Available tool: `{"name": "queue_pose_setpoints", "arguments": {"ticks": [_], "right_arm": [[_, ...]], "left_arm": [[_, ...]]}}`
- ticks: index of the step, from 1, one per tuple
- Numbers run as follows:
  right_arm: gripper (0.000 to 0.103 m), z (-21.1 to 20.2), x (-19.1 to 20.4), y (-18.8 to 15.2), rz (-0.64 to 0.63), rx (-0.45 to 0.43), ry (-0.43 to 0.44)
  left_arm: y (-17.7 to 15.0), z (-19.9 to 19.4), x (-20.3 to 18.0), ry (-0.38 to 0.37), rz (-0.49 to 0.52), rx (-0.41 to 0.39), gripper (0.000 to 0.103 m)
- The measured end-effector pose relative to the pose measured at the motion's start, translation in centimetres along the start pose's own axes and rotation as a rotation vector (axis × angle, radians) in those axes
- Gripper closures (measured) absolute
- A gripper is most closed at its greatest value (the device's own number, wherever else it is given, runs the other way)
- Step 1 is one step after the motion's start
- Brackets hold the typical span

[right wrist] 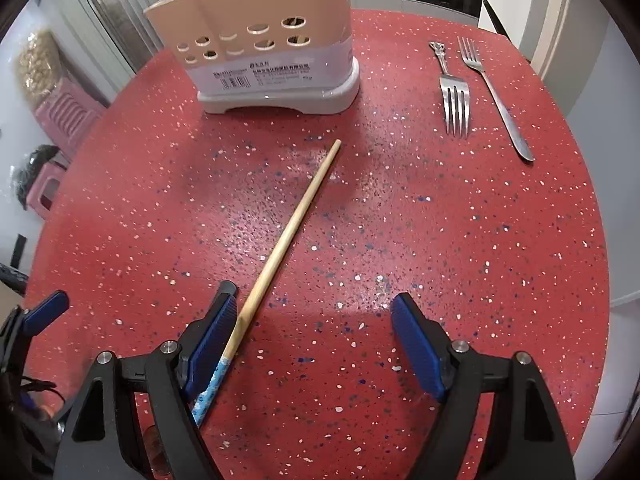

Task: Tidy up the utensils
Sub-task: 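Move both open grippers back over the blue-tipped chopstick and dark spoon, then grasp blue-tipped chopstick with right gripper while left gripper grasps dark-handled spoon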

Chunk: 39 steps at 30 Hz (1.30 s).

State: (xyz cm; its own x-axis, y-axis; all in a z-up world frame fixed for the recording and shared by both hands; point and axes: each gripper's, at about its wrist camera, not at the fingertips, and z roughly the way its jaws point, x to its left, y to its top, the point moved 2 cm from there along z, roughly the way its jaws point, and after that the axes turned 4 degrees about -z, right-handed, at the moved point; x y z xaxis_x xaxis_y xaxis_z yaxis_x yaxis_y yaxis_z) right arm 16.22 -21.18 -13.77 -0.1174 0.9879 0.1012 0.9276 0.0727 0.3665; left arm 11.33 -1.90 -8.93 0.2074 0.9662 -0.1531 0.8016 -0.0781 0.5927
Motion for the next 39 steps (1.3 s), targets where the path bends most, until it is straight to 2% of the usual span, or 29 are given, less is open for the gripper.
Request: {"name": "queue_pose_setpoints", "arguments": {"ticks": [7, 11, 15, 23, 28, 30, 35, 38, 39], "right_arm": [[0.021, 0.9, 1.8, 0.2, -0.062, 0.004, -0.069], [0.021, 1.2, 3.2, -0.3, -0.150, 0.002, -0.121], [0.021, 1.0, 2.6, -0.9, -0.164, 0.012, -0.099], [0.024, -0.6, 0.2, -2.7, -0.262, 0.028, -0.082], [0.031, -1.0, -1.8, -3.3, -0.251, 0.040, -0.065], [0.038, -0.7, -2.6, -2.8, -0.244, 0.041, -0.061], [0.048, -0.4, -3.3, -1.7, -0.190, 0.072, -0.071], [0.053, -0.3, -3.7, -1.1, -0.167, 0.089, -0.080], [0.057, -0.2, -3.6, -0.8, -0.166, 0.094, -0.080]], "left_arm": [[-0.4, -0.3, 0.8, 0.038, -0.008, -0.005, 0.000], [-0.8, -0.5, 1.1, 0.085, 0.003, -0.011, 0.000], [-0.8, -0.4, 1.1, 0.055, -0.013, 0.003, 0.000], [-0.6, 1.5, -1.9, 0.017, 0.037, 0.063, 0.000], [-0.6, 3.6, -4.2, 0.038, 0.082, 0.119, 0.000], [-0.6, 4.2, -4.7, 0.045, 0.093, 0.135, 0.000], [-0.2, 4.5, -5.2, 0.052, 0.110, 0.132, 0.000], [0.1, 4.5, -5.5, 0.048, 0.118, 0.136, 0.006], [0.1, 4.5, -5.6, 0.033, 0.118, 0.179, 0.009]]}}
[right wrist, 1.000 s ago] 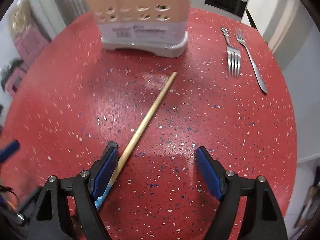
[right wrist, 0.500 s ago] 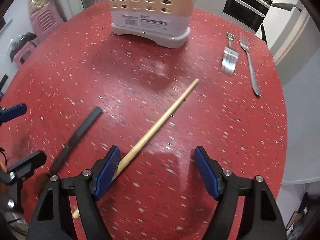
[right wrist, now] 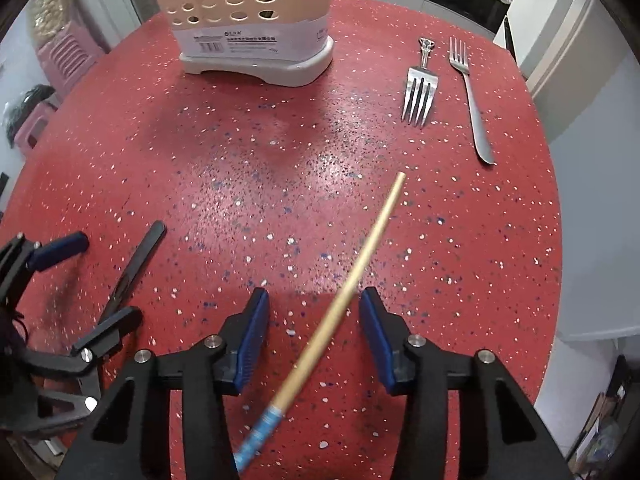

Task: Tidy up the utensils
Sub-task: 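Grasp blue-tipped chopstick with right gripper while left gripper grasps dark-handled spoon, then lift and carry the chopstick and dark spoon over the holder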

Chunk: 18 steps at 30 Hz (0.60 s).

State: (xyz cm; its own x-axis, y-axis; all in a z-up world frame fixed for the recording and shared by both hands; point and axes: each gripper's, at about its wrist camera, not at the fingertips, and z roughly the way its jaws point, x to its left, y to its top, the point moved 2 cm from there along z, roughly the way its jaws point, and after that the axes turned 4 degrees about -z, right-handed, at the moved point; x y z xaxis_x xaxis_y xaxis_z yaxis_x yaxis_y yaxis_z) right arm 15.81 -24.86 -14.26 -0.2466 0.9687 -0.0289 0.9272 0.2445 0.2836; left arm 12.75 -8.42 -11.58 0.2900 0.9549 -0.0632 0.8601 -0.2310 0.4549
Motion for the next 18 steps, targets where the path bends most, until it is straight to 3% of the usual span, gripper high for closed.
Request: {"name": "queue_pose_setpoints", "arguments": {"ticks": [1, 5, 8, 12, 15, 18], "right_arm": [[0.059, 0.0, 0.1, 0.2, -0.004, 0.004, 0.000], [0.092, -0.1, 0.6, 0.4, -0.029, 0.012, 0.016], [0.096, -0.2, 0.0, 0.2, -0.005, 0.003, 0.032], [0.096, -0.7, -0.6, -0.9, 0.016, -0.028, 0.062], [0.096, -1.5, -1.1, -1.8, 0.023, -0.063, 0.079], [0.096, -2.6, -1.4, -2.4, 0.035, -0.111, 0.103]], "left_arm": [[0.0, 0.0, -0.2, -0.002, 0.004, 0.000, 0.010], [0.2, -0.1, -0.8, -0.012, 0.027, 0.015, 0.020], [0.5, -0.1, -1.3, -0.028, 0.054, 0.034, 0.032], [0.9, -0.2, -2.3, -0.070, 0.091, 0.061, 0.069], [1.0, -0.3, -2.4, -0.111, 0.077, 0.058, 0.069], [0.9, -1.5, -2.1, -0.155, 0.040, -0.004, 0.069]]}}
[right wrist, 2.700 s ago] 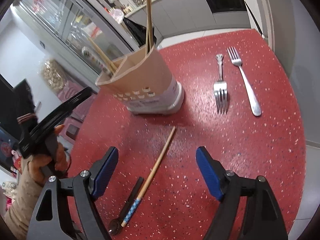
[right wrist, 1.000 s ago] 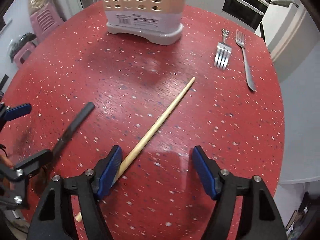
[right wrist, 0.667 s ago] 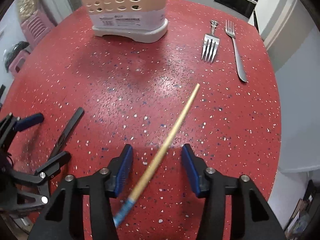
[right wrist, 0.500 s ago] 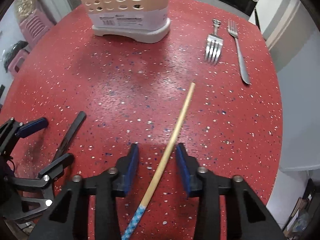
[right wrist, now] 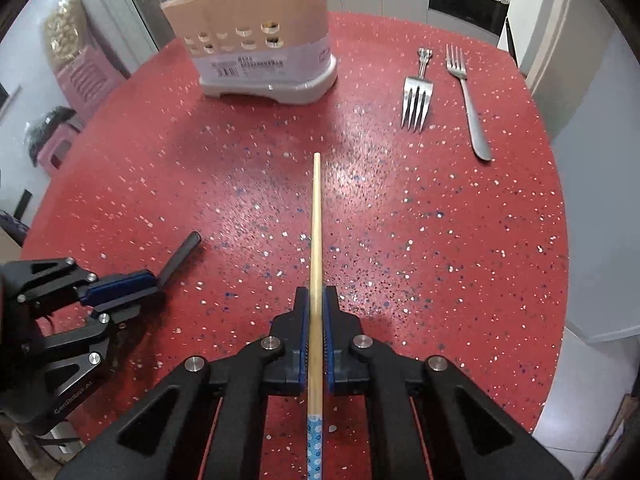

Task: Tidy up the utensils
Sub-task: 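Lift and carry the chopstick and dark spoon over the holder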

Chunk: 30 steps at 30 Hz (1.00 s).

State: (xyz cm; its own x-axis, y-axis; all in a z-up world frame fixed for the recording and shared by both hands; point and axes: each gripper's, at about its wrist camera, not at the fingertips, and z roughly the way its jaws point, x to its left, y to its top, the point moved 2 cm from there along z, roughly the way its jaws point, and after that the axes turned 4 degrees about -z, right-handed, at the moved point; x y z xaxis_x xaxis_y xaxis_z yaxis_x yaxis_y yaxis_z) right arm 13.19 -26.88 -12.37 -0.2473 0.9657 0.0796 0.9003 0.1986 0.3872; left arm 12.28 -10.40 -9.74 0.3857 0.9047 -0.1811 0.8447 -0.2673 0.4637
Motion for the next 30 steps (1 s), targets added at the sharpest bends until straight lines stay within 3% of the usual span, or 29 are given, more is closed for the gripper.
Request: {"name": "queue_pose_setpoints", "arguments": {"ticks": [10, 17, 30], "right_arm": [[0.096, -5.5, 0.6, 0.2, 0.047, -0.226, 0.104], [0.096, -9.0, 1.4, 2.0, 0.058, -0.363, 0.140], [0.096, -14.3, 1.9, 7.8, 0.055, -0.514, 0.172]], "left_arm": [[0.7, -6.5, 1.8, -0.034, -0.107, -0.248, 0.069], [2.2, -10.2, 2.9, -0.041, -0.145, -0.347, 0.069], [10.0, -14.9, 6.6, -0.022, -0.204, -0.534, 0.069]]}}
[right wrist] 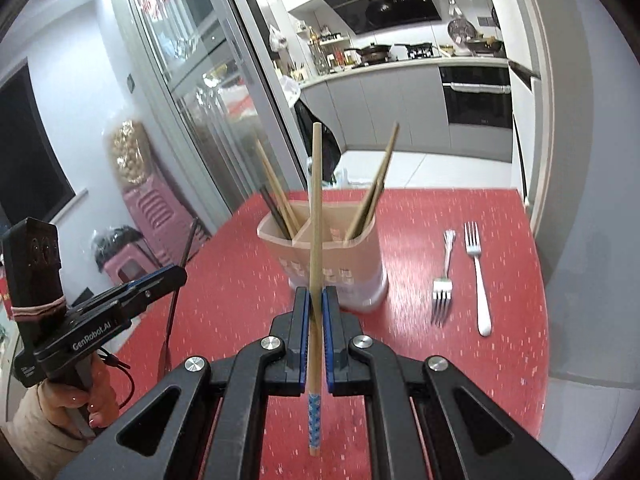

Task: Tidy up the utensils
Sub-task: 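Lift and carry the chopstick and dark spoon over the holder, then lower both utensils into the holder and open both grippers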

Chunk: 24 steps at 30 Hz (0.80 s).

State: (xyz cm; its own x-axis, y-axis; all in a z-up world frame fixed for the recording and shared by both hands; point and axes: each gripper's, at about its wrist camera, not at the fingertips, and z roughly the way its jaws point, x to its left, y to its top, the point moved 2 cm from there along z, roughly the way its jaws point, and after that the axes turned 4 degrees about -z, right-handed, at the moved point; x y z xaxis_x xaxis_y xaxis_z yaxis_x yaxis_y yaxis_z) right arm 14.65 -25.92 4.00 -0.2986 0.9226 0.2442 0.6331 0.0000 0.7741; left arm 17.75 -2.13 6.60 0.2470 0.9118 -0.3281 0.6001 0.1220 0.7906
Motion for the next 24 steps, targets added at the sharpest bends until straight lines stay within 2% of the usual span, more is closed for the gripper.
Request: {"name": "queue_pose_setpoints", "arguments": {"ticks": [10, 18, 24], "right_arm": [[0.096, 2.9, -0.1, 6.7, -0.015, -0.066, -0.005], [0.096, 6.7, -0.5, 11.3, -0.017, -0.110, -0.017], [0.096, 10.1, -0.7, 12.6, -0.045, -0.125, -0.050]], "left_arm": [[6.9, 3.5, 1.5, 0.022, -0.034, -0.107, 0.069], [9.9, 7.7, 2.1, 0.030, -0.054, -0.142, 0.069], [11.1, 11.2, 2.6, 0.046, -0.050, -0.170, 0.069]]}}
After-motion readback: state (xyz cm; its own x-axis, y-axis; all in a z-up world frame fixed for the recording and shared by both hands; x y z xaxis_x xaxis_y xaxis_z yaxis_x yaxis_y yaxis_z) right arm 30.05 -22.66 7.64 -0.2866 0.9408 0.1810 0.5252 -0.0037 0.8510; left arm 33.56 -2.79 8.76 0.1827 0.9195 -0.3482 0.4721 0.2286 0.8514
